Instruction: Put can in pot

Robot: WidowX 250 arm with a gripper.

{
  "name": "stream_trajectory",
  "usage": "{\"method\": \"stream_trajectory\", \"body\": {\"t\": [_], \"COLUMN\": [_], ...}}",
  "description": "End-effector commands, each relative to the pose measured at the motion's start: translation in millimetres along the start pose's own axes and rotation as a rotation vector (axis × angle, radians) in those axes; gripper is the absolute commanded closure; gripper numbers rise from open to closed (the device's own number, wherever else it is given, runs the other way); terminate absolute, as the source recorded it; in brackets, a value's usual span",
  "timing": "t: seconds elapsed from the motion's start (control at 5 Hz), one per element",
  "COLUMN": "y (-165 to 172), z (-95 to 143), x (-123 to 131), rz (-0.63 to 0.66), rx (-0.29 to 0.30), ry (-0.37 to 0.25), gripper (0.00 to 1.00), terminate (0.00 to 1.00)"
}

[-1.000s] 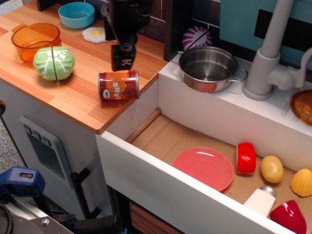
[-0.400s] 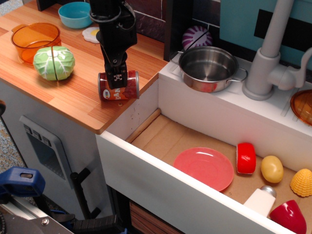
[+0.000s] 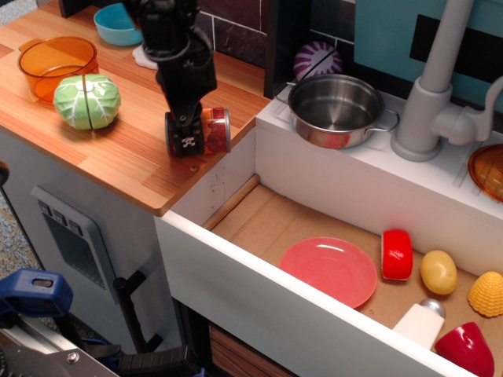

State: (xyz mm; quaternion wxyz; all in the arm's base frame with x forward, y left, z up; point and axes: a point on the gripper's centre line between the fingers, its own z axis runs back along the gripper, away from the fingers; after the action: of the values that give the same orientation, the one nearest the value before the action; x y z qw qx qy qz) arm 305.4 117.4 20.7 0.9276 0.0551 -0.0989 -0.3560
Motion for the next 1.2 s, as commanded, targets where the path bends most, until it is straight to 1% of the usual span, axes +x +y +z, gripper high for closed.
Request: {"method": "stream_trajectory", "body": {"t": [0.0, 0.2, 0.4, 0.6, 0.8, 1.0], "y": [2, 5, 12, 7, -2, -10], "z": [-4, 3, 35, 64, 79, 70], "x": [-6, 6, 33, 64, 94, 112], "rz": [0.029, 0.015, -0.026, -0.055, -0.089, -0.154], "rx": [-0.007, 0.023, 0.069, 0.106, 0.113, 0.123], "ry": [-0.025, -0.044, -0.034, -0.034, -0.024, -0.072], "gripper": [0.0, 1.0, 1.0, 1.0, 1.0, 1.0], "terminate": [0.0, 0.0, 0.0, 0.0, 0.0, 0.0]}}
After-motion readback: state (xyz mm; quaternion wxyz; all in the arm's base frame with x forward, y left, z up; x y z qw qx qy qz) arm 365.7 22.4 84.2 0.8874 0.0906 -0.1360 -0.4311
